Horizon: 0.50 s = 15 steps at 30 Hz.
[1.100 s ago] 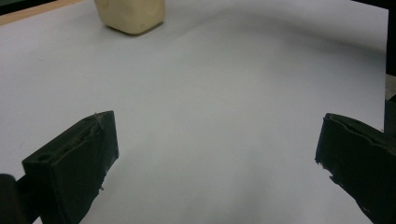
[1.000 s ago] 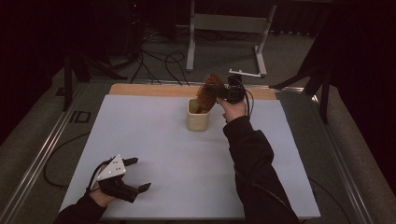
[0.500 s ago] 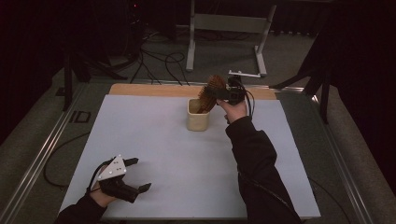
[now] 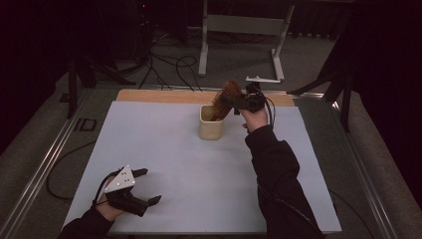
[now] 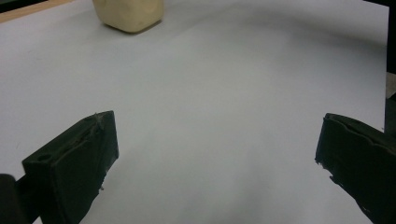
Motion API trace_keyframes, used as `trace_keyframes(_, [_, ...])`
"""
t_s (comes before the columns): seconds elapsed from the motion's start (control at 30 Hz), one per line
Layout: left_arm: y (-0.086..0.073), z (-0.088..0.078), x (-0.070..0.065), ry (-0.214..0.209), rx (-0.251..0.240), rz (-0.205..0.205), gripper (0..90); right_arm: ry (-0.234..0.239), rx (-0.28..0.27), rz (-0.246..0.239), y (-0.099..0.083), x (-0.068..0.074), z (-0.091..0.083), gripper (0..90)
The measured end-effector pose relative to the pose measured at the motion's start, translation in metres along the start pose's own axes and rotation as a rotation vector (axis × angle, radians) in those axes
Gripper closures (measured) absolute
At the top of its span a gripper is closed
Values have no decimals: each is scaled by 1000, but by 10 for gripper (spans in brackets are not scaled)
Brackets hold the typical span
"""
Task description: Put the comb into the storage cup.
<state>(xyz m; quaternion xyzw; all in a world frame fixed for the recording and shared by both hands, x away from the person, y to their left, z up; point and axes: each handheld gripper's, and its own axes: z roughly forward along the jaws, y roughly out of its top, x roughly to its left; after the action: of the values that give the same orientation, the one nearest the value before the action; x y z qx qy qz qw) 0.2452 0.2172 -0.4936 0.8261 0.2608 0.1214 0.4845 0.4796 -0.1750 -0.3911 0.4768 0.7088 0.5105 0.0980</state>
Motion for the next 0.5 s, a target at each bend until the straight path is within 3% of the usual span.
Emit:
trace_keyframes(0.23, [0,0,0,1,0,0,0,-29,-4,-38,-2,-2,-5,90])
trace_keyframes(0.5, [0,0,0,3,1,-1,0,-26,-2,-66,-5,-3,-9,88])
